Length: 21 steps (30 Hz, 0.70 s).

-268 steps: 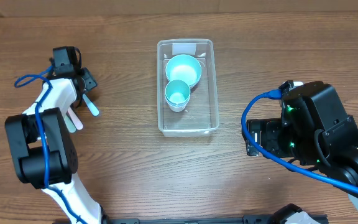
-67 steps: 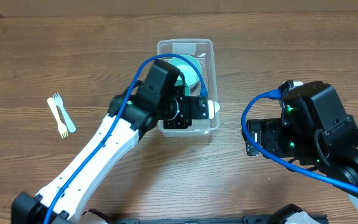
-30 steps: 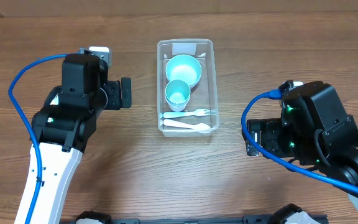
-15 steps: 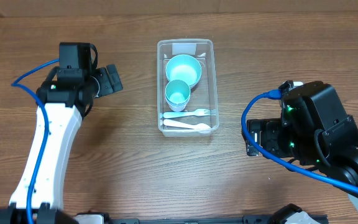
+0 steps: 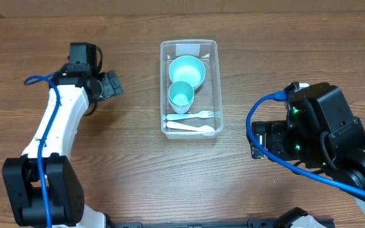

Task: Pack container
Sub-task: 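Move the left gripper back to the cutlery and grasp a mint fork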

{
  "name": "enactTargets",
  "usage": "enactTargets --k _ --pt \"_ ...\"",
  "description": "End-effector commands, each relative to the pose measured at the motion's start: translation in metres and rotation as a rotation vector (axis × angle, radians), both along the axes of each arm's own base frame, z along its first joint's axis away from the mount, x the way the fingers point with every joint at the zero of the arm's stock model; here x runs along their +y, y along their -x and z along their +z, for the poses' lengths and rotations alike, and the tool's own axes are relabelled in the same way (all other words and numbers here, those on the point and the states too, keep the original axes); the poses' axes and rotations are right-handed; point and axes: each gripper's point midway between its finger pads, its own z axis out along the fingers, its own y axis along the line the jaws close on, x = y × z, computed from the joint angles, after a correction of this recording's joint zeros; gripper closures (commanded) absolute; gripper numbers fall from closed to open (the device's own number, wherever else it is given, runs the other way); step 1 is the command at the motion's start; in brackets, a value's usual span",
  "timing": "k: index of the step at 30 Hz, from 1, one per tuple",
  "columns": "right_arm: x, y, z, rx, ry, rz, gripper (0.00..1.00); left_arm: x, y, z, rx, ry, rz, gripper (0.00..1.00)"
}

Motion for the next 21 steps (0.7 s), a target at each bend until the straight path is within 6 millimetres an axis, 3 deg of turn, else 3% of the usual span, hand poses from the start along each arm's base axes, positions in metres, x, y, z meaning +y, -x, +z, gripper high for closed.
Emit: enactTargets --k 1,8,15,21 --pt "-0.001 0.0 0.001 -0.009 0.001 -0.001 0.0 0.042 0.014 -0.013 0.031 0.039 0.135 0.0" --pt "-0.001 0.0 0.001 -0.009 0.001 -0.001 0.0 0.08 0.04 -0.043 0.066 0.083 0.203 0.0" --pt "-0.001 0.0 0.001 -0.009 0.001 -0.001 0.0 0.086 0.036 -0.06 0.006 0.068 0.213 0.0" --pt "-0.001 0.0 0.001 -0.009 0.001 -0.001 0.0 0.096 0.019 -0.054 -0.073 0.023 0.202 0.0"
